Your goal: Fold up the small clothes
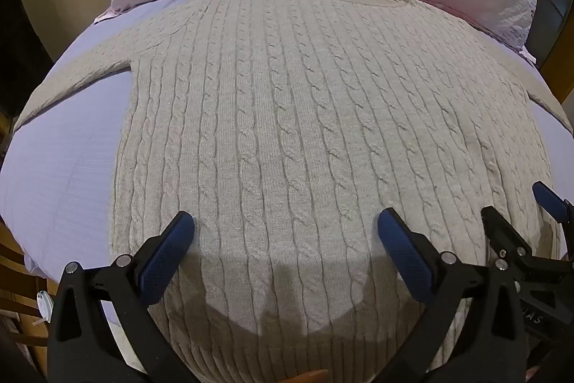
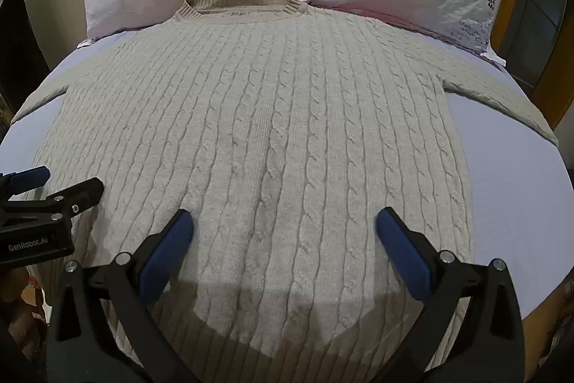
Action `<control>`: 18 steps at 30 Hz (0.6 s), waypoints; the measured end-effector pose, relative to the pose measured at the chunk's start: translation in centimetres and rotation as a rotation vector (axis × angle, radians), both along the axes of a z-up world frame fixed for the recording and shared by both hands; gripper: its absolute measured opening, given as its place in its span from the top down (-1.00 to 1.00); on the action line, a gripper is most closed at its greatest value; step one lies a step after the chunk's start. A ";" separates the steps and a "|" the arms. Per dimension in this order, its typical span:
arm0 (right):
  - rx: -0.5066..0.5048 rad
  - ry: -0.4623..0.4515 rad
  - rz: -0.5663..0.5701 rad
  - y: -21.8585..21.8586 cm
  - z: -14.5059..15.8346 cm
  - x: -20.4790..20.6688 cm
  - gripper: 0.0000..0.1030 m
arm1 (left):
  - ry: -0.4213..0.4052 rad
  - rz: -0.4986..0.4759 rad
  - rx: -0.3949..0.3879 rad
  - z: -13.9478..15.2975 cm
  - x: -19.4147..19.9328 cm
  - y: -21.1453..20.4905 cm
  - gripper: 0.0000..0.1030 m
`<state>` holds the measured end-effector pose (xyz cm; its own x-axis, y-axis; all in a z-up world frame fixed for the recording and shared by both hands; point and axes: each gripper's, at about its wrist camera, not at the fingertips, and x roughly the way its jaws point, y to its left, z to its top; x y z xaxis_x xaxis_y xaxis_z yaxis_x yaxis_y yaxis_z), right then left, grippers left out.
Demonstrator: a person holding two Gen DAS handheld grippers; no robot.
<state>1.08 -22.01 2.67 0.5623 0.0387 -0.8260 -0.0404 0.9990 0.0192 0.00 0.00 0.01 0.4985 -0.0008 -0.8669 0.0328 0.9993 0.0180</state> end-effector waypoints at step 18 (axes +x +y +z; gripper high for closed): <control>0.000 0.001 0.000 0.0 0.0 0.0 -0.97 | -0.005 0.000 0.001 0.0 0.0 0.0 -0.97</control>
<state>1.04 -22.01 2.65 0.5618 0.0384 -0.8264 -0.0401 0.9990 0.0191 -0.02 0.00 0.02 0.5027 0.0004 -0.8645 0.0329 0.9993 0.0196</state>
